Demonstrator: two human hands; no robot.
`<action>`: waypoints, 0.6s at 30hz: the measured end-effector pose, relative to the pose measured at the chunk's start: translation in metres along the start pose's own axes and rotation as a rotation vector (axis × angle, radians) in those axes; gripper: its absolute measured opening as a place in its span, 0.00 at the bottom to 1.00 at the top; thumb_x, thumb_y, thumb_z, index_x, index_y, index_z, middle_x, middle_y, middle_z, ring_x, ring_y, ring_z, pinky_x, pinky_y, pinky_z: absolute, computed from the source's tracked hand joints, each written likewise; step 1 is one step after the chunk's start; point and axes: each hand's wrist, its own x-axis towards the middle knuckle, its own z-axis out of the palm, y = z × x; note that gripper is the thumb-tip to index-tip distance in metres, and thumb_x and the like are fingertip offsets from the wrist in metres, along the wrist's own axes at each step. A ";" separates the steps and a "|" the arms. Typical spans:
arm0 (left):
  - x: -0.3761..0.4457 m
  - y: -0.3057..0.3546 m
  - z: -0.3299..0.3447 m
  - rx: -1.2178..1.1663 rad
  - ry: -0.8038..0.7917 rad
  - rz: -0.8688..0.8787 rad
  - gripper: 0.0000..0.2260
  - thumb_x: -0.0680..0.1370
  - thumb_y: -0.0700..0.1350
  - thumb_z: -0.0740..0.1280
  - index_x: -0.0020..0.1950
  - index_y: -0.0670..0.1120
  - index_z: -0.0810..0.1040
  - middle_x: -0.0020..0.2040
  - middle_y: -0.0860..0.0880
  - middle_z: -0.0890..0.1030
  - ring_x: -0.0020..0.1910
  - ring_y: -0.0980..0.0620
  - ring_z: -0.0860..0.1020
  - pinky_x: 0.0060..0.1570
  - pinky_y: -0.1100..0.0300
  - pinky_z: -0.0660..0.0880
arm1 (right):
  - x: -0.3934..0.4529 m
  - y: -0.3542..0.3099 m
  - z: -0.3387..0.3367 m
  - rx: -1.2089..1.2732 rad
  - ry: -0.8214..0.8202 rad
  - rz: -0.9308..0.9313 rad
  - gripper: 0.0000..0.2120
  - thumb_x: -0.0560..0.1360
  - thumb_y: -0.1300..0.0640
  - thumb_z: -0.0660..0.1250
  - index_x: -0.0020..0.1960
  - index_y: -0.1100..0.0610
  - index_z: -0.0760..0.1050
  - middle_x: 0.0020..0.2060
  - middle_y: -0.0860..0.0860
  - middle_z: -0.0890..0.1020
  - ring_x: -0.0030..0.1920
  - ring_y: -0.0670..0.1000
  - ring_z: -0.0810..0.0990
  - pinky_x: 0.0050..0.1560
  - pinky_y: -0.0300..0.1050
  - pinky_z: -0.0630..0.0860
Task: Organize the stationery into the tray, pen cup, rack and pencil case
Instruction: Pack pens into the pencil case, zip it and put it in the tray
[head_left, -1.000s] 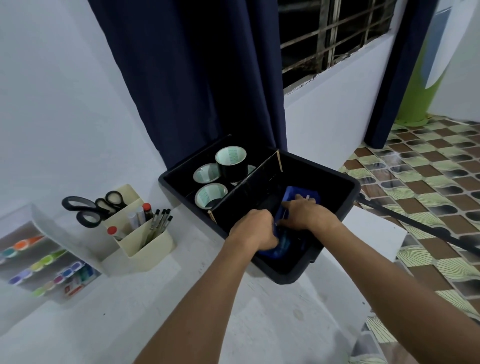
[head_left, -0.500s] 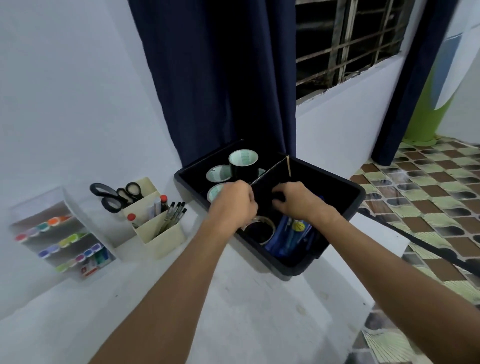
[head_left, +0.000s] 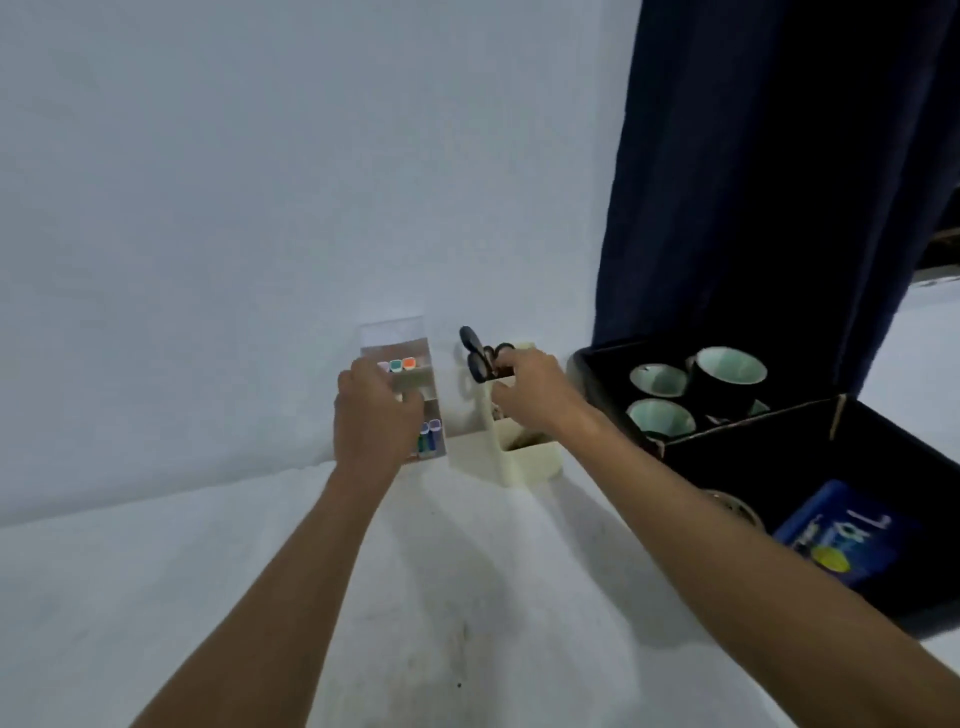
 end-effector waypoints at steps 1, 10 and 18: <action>0.000 -0.011 -0.001 0.009 0.003 -0.033 0.16 0.73 0.44 0.67 0.57 0.40 0.70 0.55 0.41 0.73 0.52 0.41 0.75 0.51 0.50 0.75 | 0.005 0.010 0.003 -0.024 0.023 0.057 0.16 0.74 0.59 0.63 0.61 0.59 0.74 0.57 0.57 0.77 0.55 0.58 0.76 0.53 0.48 0.75; 0.006 -0.040 0.049 -0.239 -0.108 -0.177 0.42 0.63 0.51 0.79 0.68 0.45 0.57 0.60 0.44 0.72 0.61 0.42 0.73 0.56 0.49 0.76 | 0.033 0.058 0.001 0.128 -0.102 0.285 0.28 0.78 0.42 0.57 0.68 0.63 0.68 0.65 0.59 0.74 0.63 0.57 0.73 0.58 0.46 0.70; 0.011 -0.051 0.075 -0.276 0.026 -0.168 0.41 0.62 0.53 0.79 0.66 0.50 0.57 0.58 0.46 0.76 0.53 0.45 0.79 0.48 0.53 0.80 | 0.057 0.067 -0.014 0.441 -0.449 0.528 0.33 0.76 0.33 0.53 0.65 0.59 0.72 0.60 0.57 0.78 0.56 0.57 0.79 0.57 0.50 0.76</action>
